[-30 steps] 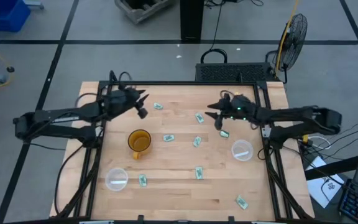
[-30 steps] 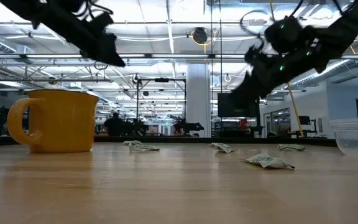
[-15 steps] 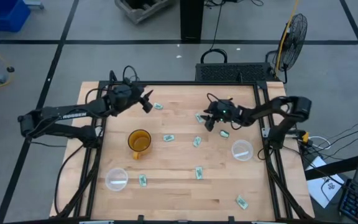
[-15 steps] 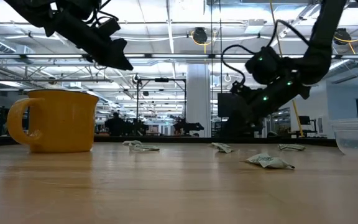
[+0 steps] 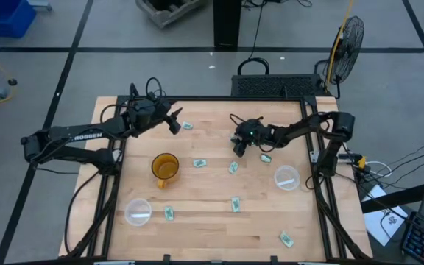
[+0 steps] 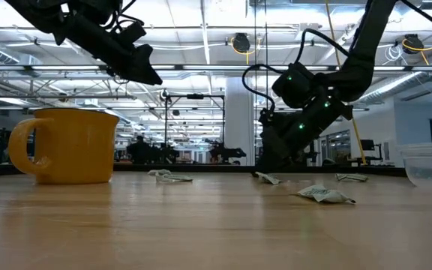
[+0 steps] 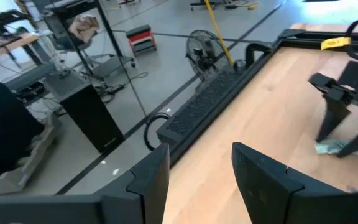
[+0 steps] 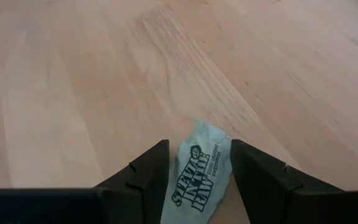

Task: Pick and place Stevia / Truvia into bins
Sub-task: Put the stevia packet into the right transparent container

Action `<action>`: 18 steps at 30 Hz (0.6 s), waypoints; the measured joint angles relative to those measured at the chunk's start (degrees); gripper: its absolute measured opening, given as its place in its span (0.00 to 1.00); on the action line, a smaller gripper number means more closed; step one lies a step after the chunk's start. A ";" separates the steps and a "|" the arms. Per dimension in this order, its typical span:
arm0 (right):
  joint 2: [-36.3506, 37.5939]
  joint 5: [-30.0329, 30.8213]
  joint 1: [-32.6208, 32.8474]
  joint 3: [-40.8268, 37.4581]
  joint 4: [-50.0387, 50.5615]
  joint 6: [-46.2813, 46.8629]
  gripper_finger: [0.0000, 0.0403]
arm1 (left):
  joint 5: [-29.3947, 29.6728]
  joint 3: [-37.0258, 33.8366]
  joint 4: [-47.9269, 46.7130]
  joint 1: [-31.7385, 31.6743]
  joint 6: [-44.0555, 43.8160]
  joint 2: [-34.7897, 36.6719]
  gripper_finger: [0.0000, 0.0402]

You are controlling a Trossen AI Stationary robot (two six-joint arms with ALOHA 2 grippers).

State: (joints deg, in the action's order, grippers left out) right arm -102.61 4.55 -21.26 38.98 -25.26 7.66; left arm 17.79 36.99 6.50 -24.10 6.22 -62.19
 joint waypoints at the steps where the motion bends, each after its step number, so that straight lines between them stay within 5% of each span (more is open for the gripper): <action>1: 0.02 0.94 0.07 0.00 0.05 0.01 0.39 | -0.13 0.00 -0.07 0.00 -0.39 0.00 0.45; 13: 0.77 1.64 0.76 -0.07 0.21 0.66 0.04 | 0.12 0.00 -3.25 0.00 -1.91 0.00 0.45; 18: 6.42 1.67 2.45 -0.24 4.69 1.11 0.03 | 0.23 -0.02 -4.33 0.00 -2.06 0.00 0.45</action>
State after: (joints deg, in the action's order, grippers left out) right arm -96.18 6.22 -18.81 38.74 -20.58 8.77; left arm 18.02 36.97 2.17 -24.10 4.16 -62.19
